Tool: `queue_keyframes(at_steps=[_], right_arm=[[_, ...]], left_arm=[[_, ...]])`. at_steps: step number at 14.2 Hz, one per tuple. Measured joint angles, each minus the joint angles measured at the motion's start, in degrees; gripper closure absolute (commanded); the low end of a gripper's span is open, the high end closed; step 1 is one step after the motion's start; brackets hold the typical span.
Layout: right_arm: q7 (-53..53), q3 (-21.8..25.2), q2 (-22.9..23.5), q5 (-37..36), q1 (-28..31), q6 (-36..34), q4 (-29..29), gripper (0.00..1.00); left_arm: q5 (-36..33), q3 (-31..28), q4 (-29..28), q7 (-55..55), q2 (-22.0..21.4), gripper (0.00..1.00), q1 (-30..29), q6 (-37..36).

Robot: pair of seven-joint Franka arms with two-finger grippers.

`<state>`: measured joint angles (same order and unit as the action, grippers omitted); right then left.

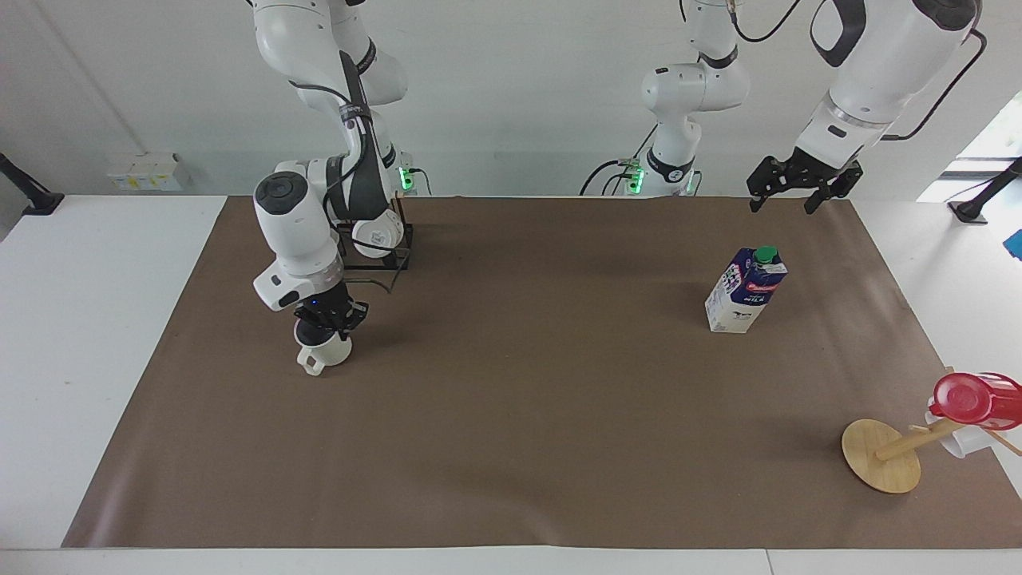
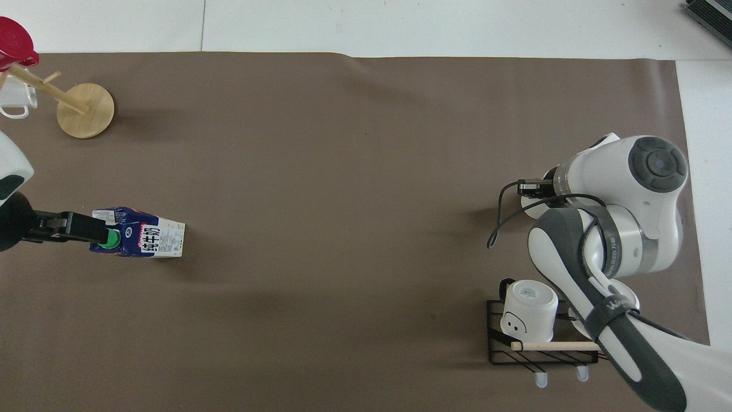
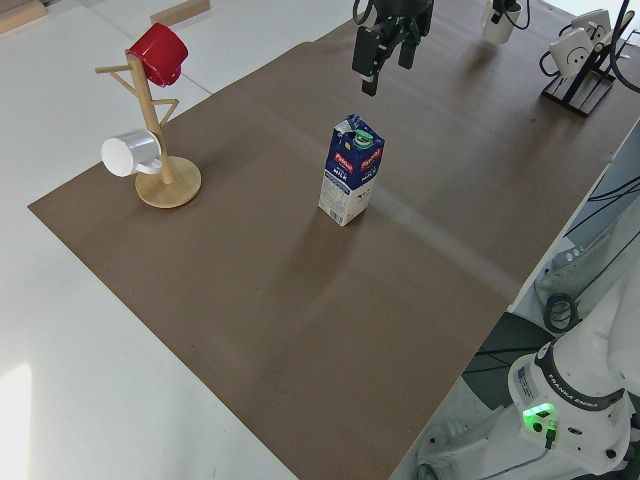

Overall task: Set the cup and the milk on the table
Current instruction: 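Lift the black mug with the right gripper while the left gripper grasps the carton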

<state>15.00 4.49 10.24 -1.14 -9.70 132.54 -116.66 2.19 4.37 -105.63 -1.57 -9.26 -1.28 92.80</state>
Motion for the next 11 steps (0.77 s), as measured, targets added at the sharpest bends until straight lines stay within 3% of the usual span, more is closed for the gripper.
queue_keyframes(at_steps=[5, 11], right_arm=[[19.9, -0.08, 0.08, -0.38, -5.04, -0.01, 3.83, 1.0], [33.48, -0.16, 0.25, -2.08, -12.7, -0.02, 5.67, 1.0]], left_arm=[[0.0, 0.01, -3.7, 0.0, 0.0, 0.0, 0.0, 4.29], [0.0, -0.1, -8.33, 0.0, 0.0, 0.0, 0.0, 9.78]])
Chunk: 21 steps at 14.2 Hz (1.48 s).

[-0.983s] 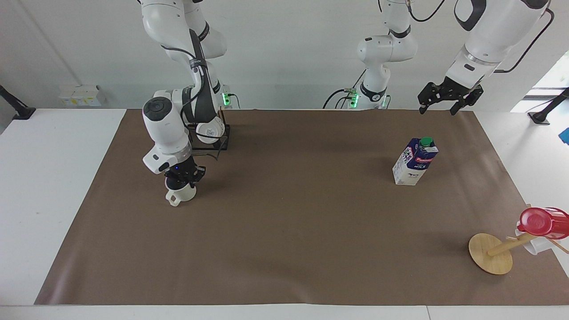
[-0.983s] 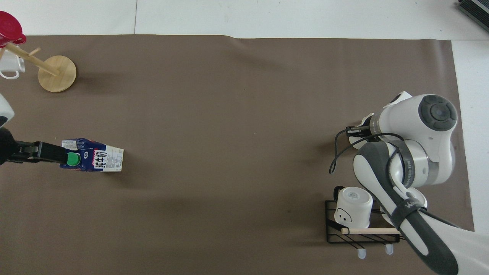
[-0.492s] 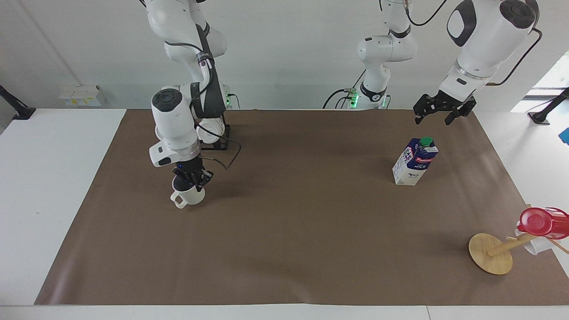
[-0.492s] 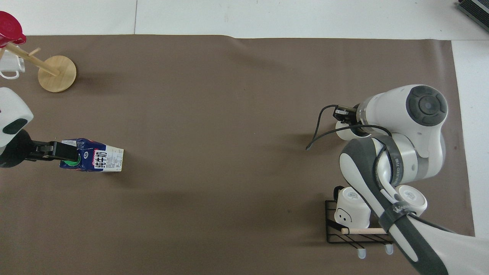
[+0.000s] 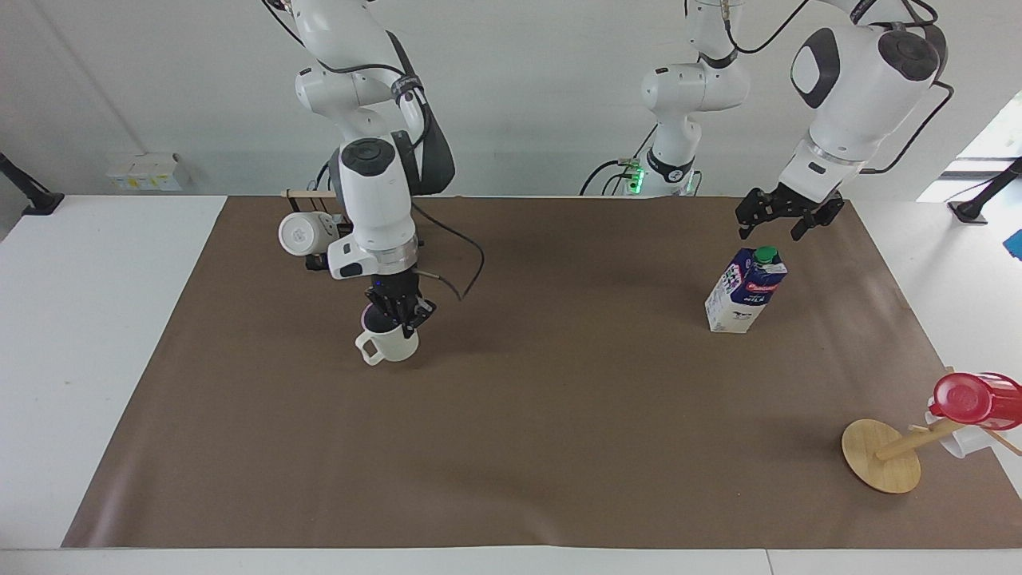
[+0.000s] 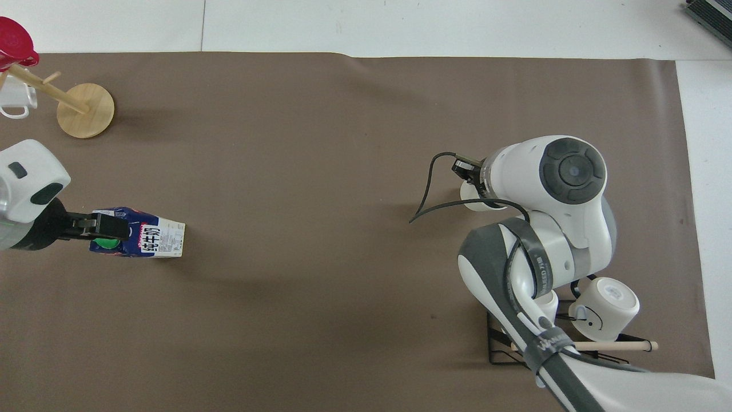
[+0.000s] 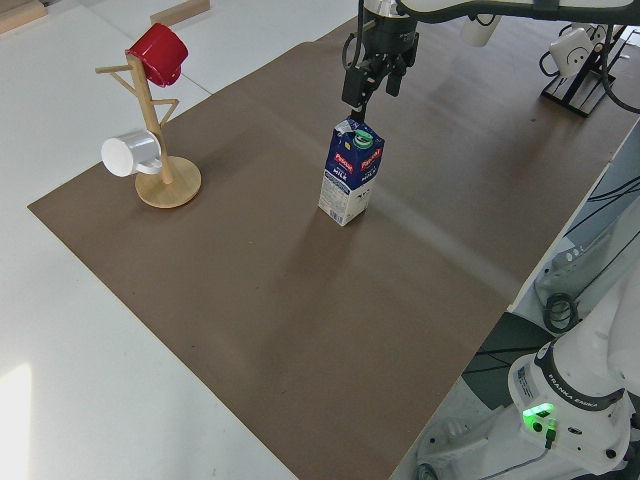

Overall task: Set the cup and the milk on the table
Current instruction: 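Lift the black mug with the right gripper while the left gripper grasps the carton, then carry the mug and carton toward the table centre with both grippers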

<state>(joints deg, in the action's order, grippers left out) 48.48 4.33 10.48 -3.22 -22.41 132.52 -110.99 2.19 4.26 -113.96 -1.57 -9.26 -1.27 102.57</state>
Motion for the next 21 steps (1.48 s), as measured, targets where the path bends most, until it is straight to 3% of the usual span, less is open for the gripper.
queue_keyframes(at_steps=[8, 12, 13, 14, 15, 17, 19, 21], right_arm=[[13.29, -0.03, 2.79, -0.15, -10.15, -0.08, 3.77, 1.0], [17.77, -0.02, 5.83, -0.32, -14.77, -0.02, 5.4, 1.0], [18.73, -0.02, 6.48, -0.49, -15.56, -0.01, 5.71, 1.0], [19.29, -0.01, 7.04, -0.62, -16.09, -0.01, 5.91, 1.0], [19.45, -0.01, 7.58, -0.86, -16.52, 0.0, 6.0, 1.0], [19.68, -0.01, 8.64, -1.63, -17.54, 0.09, 6.08, 1.0], [19.7, -0.01, 9.17, -2.15, -17.93, 0.29, 6.16, 1.0], [19.7, 0.01, 9.48, -2.59, -17.96, 1.39, 6.17, 1.0]], left_arm=[[0.0, -0.3, -9.8, -0.09, 0.31, 0.0, -0.01, 12.04], [-0.01, -0.3, -11.1, -0.6, 0.32, 0.0, -0.01, 14.54], [-0.01, -0.3, -11.1, -1.28, 0.32, 0.06, -0.01, 14.6], [-0.01, -0.3, -11.1, -1.91, 0.32, 0.2, -0.01, 14.64], [-0.02, -0.3, -11.1, -2.45, 0.32, 0.42, -0.01, 14.67], [-0.05, -0.32, -11.1, -4.75, 0.32, 0.6, -0.03, 14.77], [-0.08, -0.42, -11.09, -6.07, 0.32, 0.71, -0.21, 14.88], [-0.09, -0.42, -10.92, -6.64, 0.34, 0.71, -0.63, 15.02]])
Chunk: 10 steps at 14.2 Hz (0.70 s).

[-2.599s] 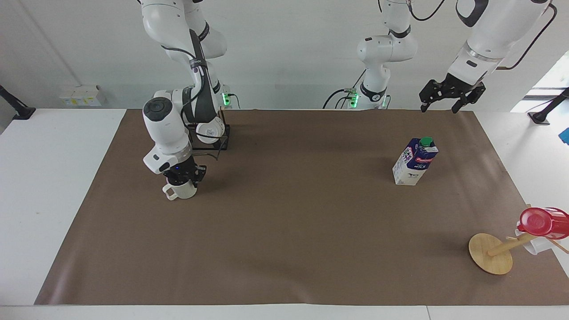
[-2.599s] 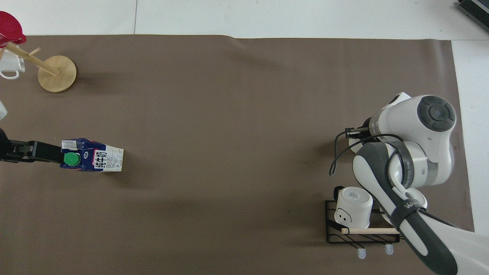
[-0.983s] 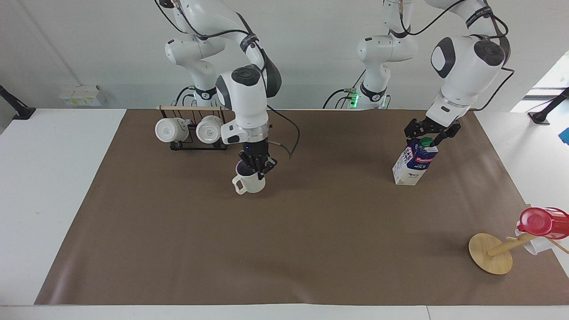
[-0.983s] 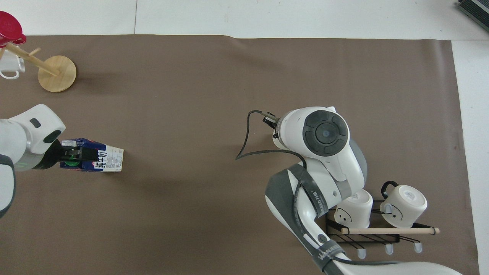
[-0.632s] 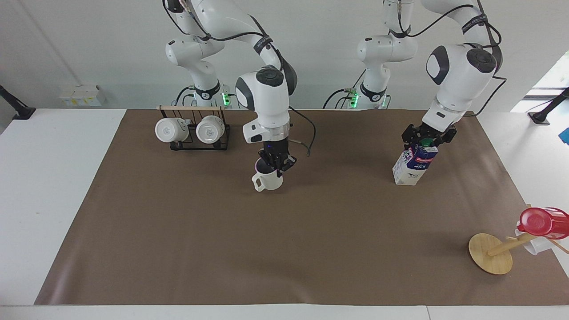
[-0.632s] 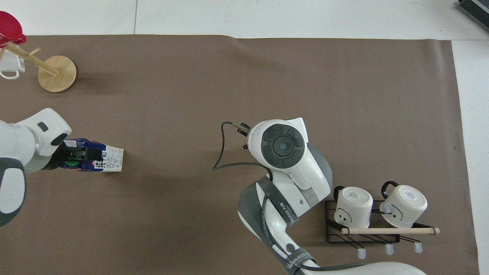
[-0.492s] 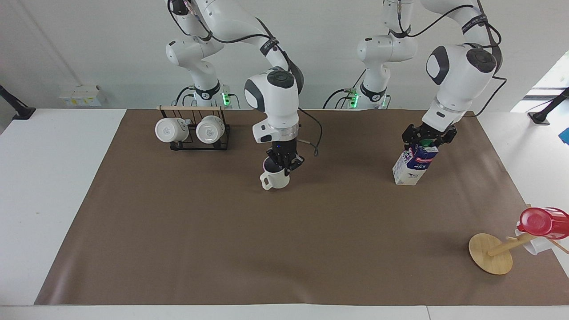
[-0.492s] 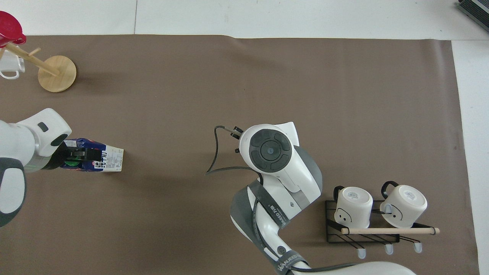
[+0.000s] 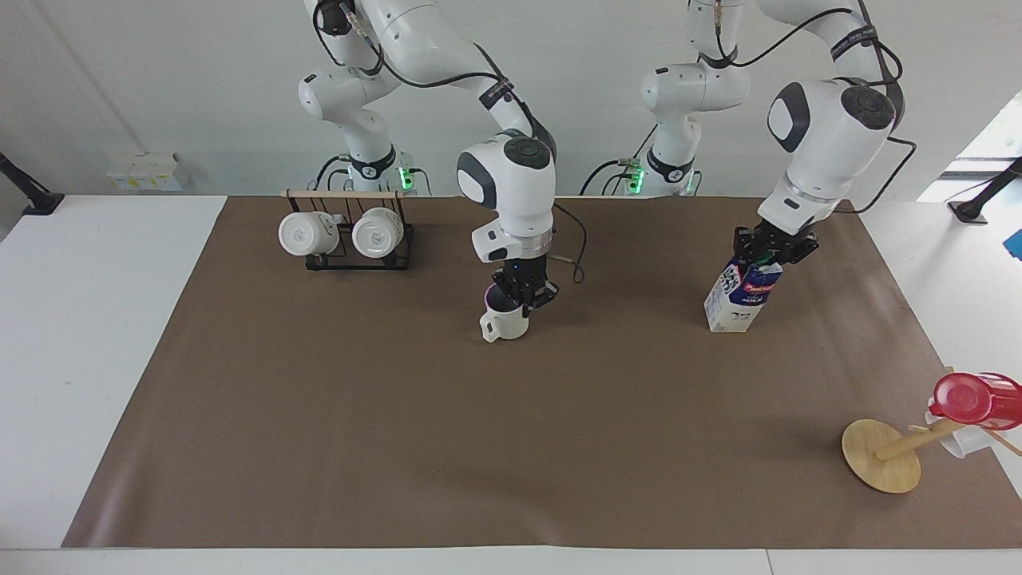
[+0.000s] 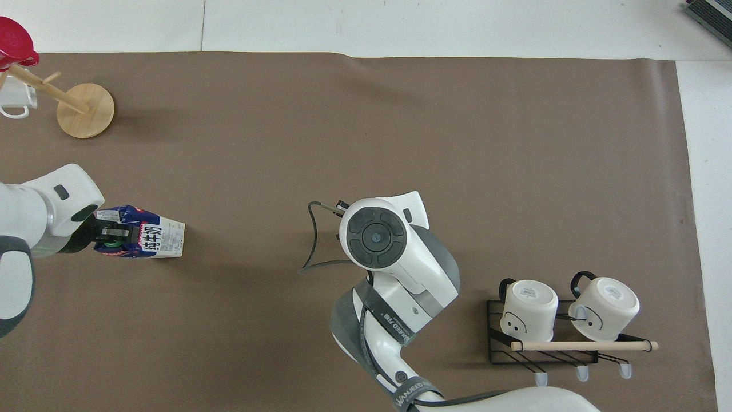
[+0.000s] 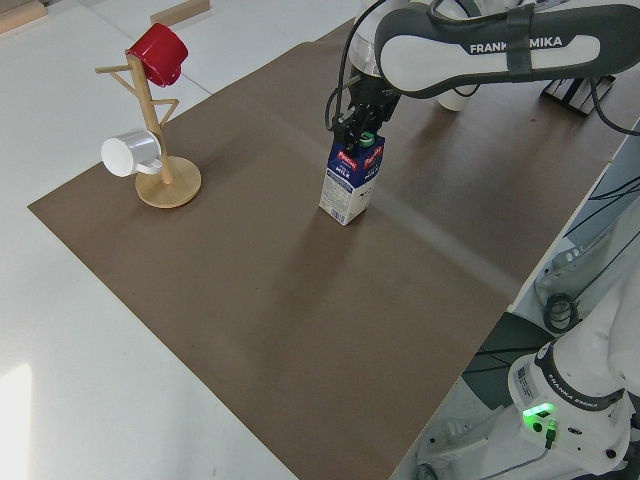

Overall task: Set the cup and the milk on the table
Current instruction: 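Carry the mug and carton toward the table centre with both grippers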

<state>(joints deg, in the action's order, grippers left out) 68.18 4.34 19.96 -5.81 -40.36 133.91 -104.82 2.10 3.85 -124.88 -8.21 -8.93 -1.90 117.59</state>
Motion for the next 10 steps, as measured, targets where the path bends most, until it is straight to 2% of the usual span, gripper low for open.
queue_keyframes(at_steps=[2, 3, 4, 5, 10], right_arm=[[0.0, 0.0, 0.28, -0.02, 0.0, 0.27, 0.0, 1.0], [0.0, 0.0, 0.35, -0.03, 0.0, 0.27, 0.0, 0.96], [0.0, 0.0, 0.4, -0.03, 0.0, 0.27, 0.0, 0.59], [0.0, 0.0, 0.45, -0.05, 0.0, 0.27, -0.01, 0.01], [-0.22, 0.06, 0.46, -0.17, 0.04, 1.11, 0.52, 0.0]], left_arm=[[-0.01, 0.0, 0.61, -0.06, 0.31, 0.71, -0.08, 0.35], [-0.01, 0.0, 1.34, -0.05, 0.71, 0.71, -0.08, 0.37], [-0.01, 0.0, 2.27, -0.04, 1.25, 0.71, -0.09, 0.37], [-0.01, 0.0, 3.17, 0.14, 1.75, 0.71, -0.09, 0.37], [-0.01, 1.04, 5.72, 5.57, 2.66, 0.71, 0.63, -1.01]])
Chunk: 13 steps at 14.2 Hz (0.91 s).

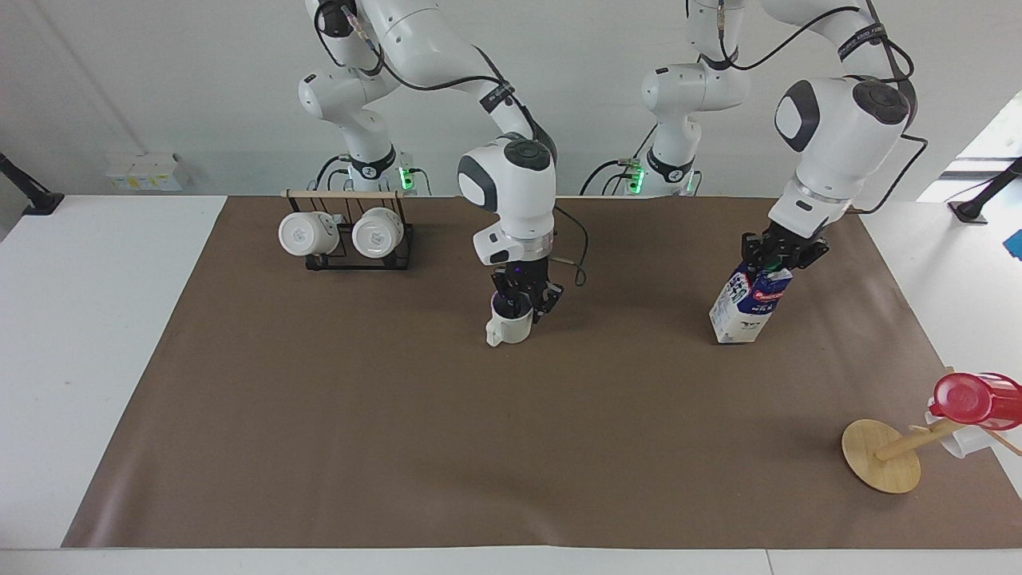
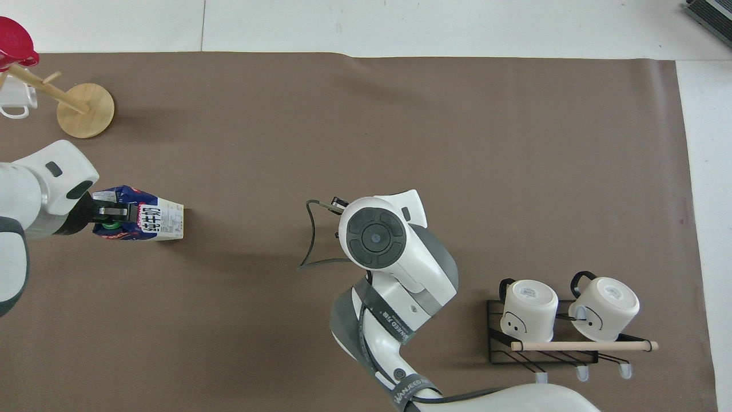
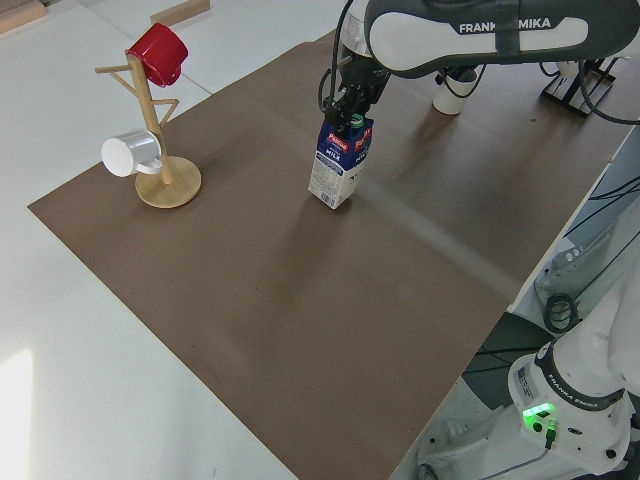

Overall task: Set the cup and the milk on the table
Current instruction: 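Carry the mug and carton toward the table centre with both grippers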

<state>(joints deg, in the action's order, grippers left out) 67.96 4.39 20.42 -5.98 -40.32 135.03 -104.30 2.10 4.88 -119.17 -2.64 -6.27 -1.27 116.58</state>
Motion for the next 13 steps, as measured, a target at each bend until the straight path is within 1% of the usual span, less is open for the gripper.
queue_keyframes(at_steps=[2, 4, 9, 13], right_arm=[[-2.03, 0.25, -0.53, -0.04, 0.29, -0.01, 0.63, 0.0], [-5.58, 0.62, -2.47, -0.03, 1.51, -0.62, 1.0, 0.0], [-19.47, 0.69, -9.97, -0.02, 7.05, -9.31, 1.11, 0.0], [-28.49, 0.72, -13.38, -0.01, 11.19, -13.83, 1.08, 0.0]], left_arm=[[0.0, 0.34, 1.07, 2.48, 0.03, 0.71, 1.79, -1.06], [0.0, 0.48, 1.92, 5.49, 0.06, 0.71, 4.09, -2.06], [0.0, 0.75, 2.52, 16.13, 0.13, 0.71, 12.06, -2.74], [0.01, 0.91, 3.88, 26.3, 0.17, 0.71, 19.83, -2.81]])
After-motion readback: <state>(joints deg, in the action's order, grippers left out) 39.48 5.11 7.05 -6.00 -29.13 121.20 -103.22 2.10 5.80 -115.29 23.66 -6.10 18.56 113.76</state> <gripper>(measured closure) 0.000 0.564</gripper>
